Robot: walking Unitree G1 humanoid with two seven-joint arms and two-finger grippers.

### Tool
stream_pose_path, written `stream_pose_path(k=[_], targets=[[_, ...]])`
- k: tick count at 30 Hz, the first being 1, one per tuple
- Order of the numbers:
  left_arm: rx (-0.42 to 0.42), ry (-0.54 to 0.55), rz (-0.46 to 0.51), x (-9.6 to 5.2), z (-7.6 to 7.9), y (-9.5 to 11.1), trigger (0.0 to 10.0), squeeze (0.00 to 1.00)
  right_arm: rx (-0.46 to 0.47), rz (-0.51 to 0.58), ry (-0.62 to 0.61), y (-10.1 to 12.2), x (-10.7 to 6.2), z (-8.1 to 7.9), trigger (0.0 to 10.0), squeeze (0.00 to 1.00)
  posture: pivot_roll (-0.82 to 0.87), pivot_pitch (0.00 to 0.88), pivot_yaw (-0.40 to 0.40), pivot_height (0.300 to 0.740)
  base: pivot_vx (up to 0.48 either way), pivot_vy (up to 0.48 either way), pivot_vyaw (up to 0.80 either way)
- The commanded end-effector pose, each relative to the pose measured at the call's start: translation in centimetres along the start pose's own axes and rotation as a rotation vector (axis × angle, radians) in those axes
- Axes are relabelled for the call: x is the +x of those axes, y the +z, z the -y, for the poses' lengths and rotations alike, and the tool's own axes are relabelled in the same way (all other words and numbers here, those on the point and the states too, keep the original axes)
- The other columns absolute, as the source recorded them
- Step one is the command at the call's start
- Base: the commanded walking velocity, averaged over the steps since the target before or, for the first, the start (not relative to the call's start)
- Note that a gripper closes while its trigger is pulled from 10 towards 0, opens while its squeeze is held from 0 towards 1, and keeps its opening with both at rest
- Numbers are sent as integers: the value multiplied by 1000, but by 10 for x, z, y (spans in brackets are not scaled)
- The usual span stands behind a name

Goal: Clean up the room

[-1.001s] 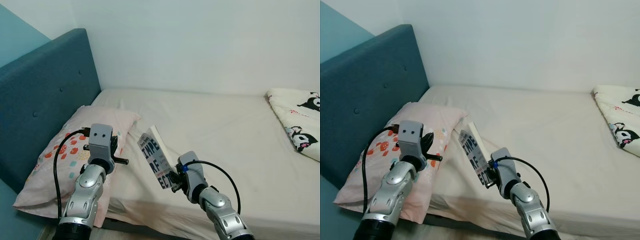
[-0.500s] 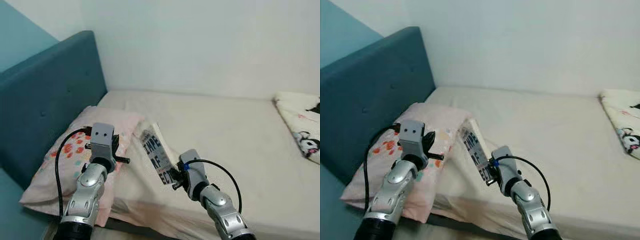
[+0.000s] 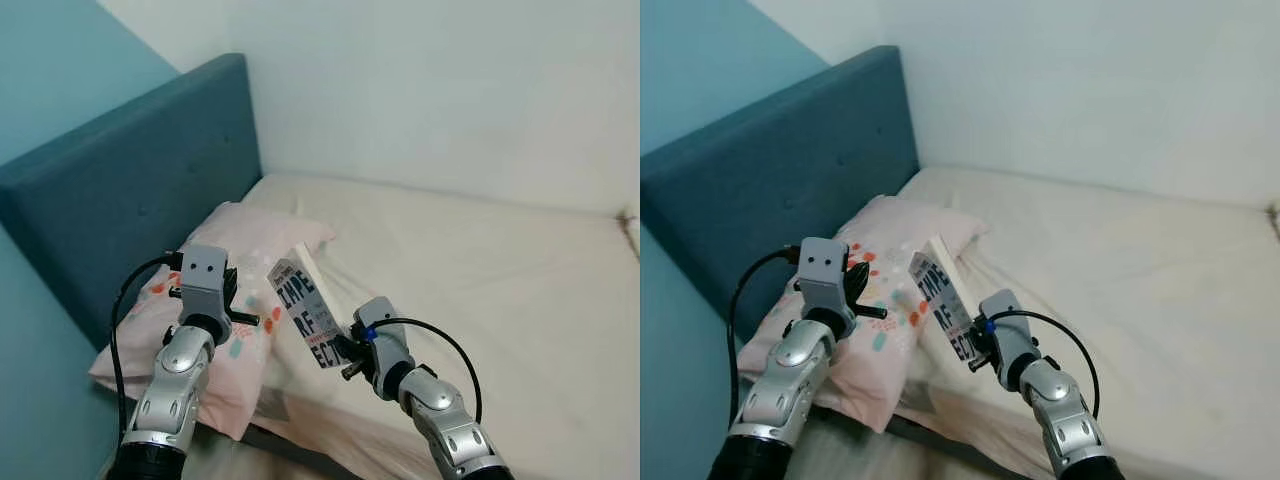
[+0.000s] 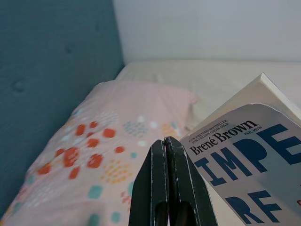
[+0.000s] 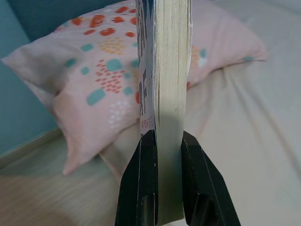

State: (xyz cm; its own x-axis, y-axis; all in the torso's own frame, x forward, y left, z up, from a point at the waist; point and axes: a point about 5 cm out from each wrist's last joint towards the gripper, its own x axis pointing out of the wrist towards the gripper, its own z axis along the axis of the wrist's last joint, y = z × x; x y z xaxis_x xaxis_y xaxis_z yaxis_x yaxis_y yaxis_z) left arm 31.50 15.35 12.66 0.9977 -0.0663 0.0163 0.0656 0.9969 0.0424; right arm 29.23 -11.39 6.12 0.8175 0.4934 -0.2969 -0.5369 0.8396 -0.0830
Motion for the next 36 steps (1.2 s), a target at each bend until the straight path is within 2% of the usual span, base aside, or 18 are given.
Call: stream_pose_path(k=[1,12,13,16,19,21,25,30,36], targets=[[-5,18,-37,-2,-3,-7,10000,0,-24,74,16,16,3,-2,10000,0,-1,0,-5,740,0,0,800],[1,20,-37,-2,-5,-8,10000,0,-25,73,21,15,3,-3,10000,0,1,0,-3,740,0,0,800],[46,7,-26,-3,-4,-5,10000,0,-24,74,20,15,3,-3,10000,0,1,0,-3,740,0,-480,800],[58,-3,-25,-3,-3,-5,10000,0,-23,75,20,14,3,-4,10000,0,0,0,2,740,0,-480,800],[47,3,-22,-3,-3,-5,10000,0,-22,75,20,14,2,-4,10000,0,0,0,2,740,0,-427,800],[0,20,-32,-3,-6,-5,10000,0,-21,75,17,14,2,-4,10000,0,0,0,4,740,0,0,800],[0,22,-33,-3,-7,-5,10000,0,-20,78,9,14,2,-3,10000,0,-4,0,9,740,0,0,800],[0,20,-37,-3,-6,-5,10000,0,17,91,-51,14,1,3,10000,0,-5,0,11,740,0,0,0],[1,20,-40,-2,-5,-5,10000,0,14,88,-66,14,1,6,10000,0,-3,0,8,740,0,0,0]])
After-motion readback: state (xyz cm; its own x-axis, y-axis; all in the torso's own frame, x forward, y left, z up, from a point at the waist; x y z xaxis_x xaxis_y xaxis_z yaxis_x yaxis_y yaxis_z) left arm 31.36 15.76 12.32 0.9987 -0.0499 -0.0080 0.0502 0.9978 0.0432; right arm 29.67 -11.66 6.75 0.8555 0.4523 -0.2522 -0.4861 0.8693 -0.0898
